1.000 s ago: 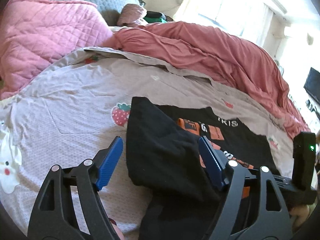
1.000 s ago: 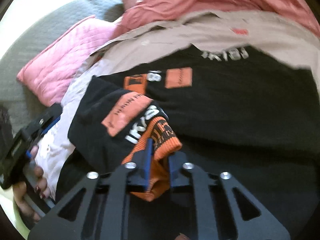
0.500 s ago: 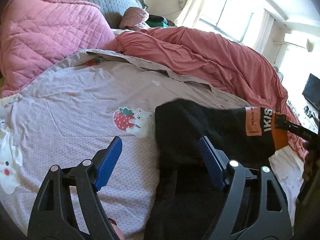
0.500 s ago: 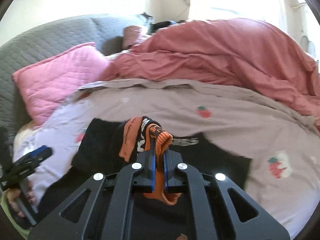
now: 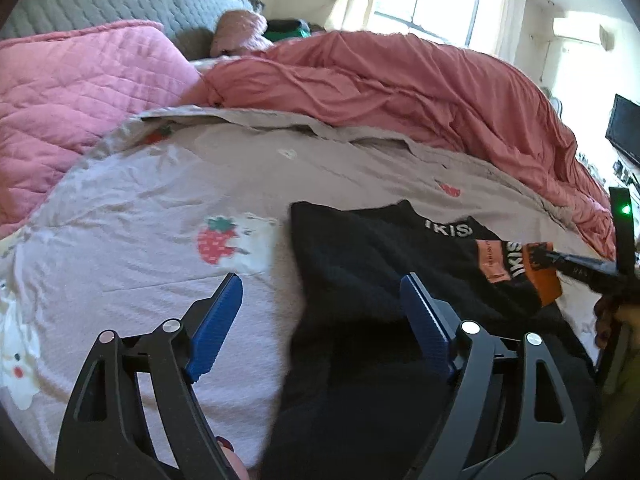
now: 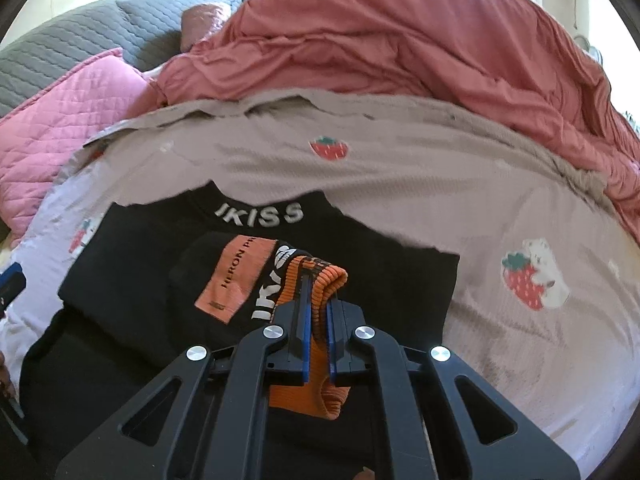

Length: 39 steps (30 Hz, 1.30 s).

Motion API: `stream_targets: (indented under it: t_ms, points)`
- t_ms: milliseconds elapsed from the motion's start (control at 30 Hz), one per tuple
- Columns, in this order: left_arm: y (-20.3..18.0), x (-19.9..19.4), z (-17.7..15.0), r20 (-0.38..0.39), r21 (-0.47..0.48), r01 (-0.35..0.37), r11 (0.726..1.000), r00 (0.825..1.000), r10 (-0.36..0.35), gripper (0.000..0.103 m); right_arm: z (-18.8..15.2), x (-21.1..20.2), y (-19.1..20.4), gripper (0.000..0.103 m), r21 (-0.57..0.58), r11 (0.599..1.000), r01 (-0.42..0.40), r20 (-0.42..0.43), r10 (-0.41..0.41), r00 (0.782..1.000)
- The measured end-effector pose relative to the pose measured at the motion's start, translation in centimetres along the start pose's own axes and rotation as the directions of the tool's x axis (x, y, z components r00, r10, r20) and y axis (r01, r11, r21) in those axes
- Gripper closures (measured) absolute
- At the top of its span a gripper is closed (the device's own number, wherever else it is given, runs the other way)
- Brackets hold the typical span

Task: Fold small clothes
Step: 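Grasp the second folded cuff with the right tool, straighten it, release, then move the left tool to the shirt hem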

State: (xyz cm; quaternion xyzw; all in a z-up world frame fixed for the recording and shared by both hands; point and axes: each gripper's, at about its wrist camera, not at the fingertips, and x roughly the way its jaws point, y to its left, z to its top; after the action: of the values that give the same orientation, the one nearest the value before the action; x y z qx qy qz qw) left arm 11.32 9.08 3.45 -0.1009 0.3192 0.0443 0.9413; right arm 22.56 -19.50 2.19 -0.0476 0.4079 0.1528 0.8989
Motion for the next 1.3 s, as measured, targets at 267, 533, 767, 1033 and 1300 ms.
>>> stream_targets:
  t_ms: [267,533,767,1033,1300]
  points:
    - [-4.0,6.2,1.1,-0.111,0.079,-0.013,0.997,0.994,0.022,0.036,-0.4,1.4,-0.6,0.098,-0.004,1.0,0.017,-0.04,-0.017,0.999]
    - [-0.1,8.7,-1.0,-0.198,-0.067,0.061,0.996,0.977,-0.073,0.034,-1.4,3.9,-1.5,0.095,0.021,0.998,0.059,-0.114,-0.057,0.992]
    - [1.9,8.5,-1.4,-0.196,-0.196,0.112,0.974,0.969,-0.151,0.031,-1.5,3.5,-2.7,0.076,0.061,0.992,0.114,-0.11,-0.107,0.988]
    - [1.8,4.0,-0.4,-0.073,-0.157,0.089,0.984,0.992,-0.101,0.032,-2.2,-0.8,-4.2,0.074,0.092,0.99,0.106,-0.038,-0.103,0.994]
    - [-2.8,2.2,-0.5,0.016,0.039,0.087,0.995,0.996,-0.087,0.031,-2.9,-3.7,-1.7,0.074,0.03,0.999,0.027,-0.002,-0.027,1.0]
